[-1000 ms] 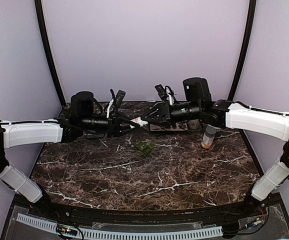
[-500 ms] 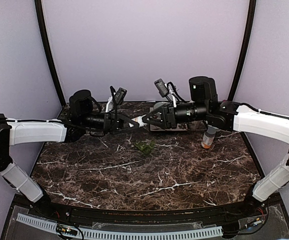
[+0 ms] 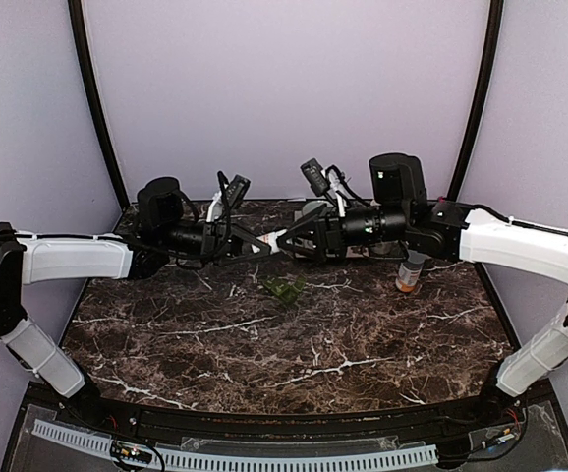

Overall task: Sort the pills into containers
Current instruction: Open the lid of the pill bottle.

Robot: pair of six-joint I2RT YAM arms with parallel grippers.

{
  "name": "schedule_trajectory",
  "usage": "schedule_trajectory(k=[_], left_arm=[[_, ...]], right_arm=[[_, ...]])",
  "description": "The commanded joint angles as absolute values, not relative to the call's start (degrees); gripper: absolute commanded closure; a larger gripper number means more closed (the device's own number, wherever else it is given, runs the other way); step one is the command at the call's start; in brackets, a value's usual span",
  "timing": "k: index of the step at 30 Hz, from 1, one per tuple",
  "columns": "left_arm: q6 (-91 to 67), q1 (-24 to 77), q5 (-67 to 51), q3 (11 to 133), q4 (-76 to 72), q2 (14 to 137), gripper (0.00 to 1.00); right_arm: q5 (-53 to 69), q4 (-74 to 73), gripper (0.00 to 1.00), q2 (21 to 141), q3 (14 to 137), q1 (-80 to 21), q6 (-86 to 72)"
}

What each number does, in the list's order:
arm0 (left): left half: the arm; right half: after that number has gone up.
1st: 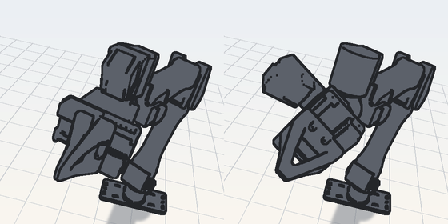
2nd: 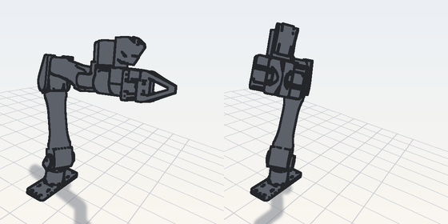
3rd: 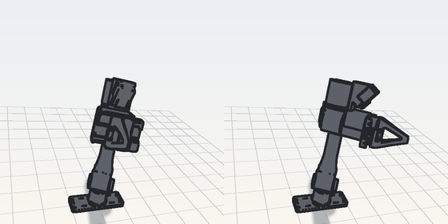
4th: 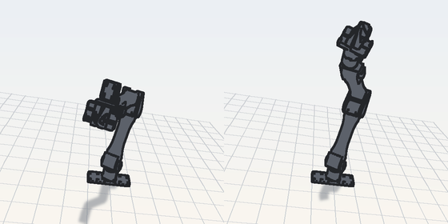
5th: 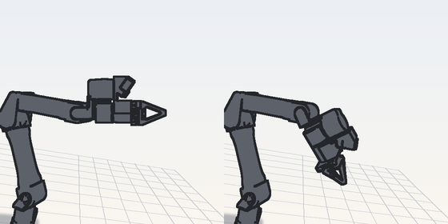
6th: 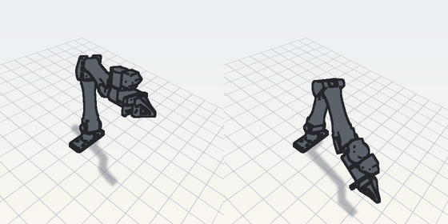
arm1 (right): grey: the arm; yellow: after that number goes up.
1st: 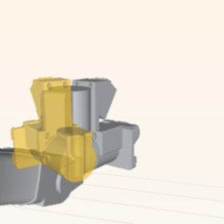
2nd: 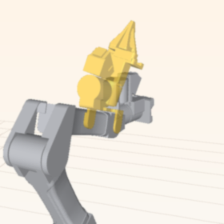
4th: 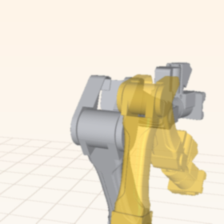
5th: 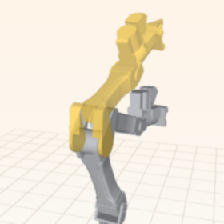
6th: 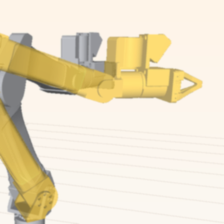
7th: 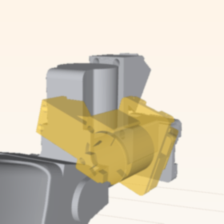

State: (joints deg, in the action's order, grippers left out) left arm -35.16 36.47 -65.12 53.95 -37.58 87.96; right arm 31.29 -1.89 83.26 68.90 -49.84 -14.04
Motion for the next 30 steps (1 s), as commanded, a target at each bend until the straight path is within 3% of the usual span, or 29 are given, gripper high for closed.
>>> schedule_trajectory(k=[1,10,19,30], left_arm=[[-30.99,36.12,-64.55,54.68,-35.81,85.72,1.0],[-27.31,36.12,-60.97,53.89,-33.98,84.5,1.0],[-19.7,36.21,-54.38,53.13,-29.71,81.45,1.0],[-11.94,37.94,-49.35,54.74,-22.31,80.55,1.0]], right_arm=[[30.65,0.14,0.31,81.06,68.67,-49.94,-16.33],[29.44,-0.37,0.24,80.33,69.6,-49.83,-23.0],[25.41,-3.44,0.3,83.67,71.11,-47.46,-40.03],[28.31,-3.34,0.34,85.12,72.77,-46.87,-46.16]])
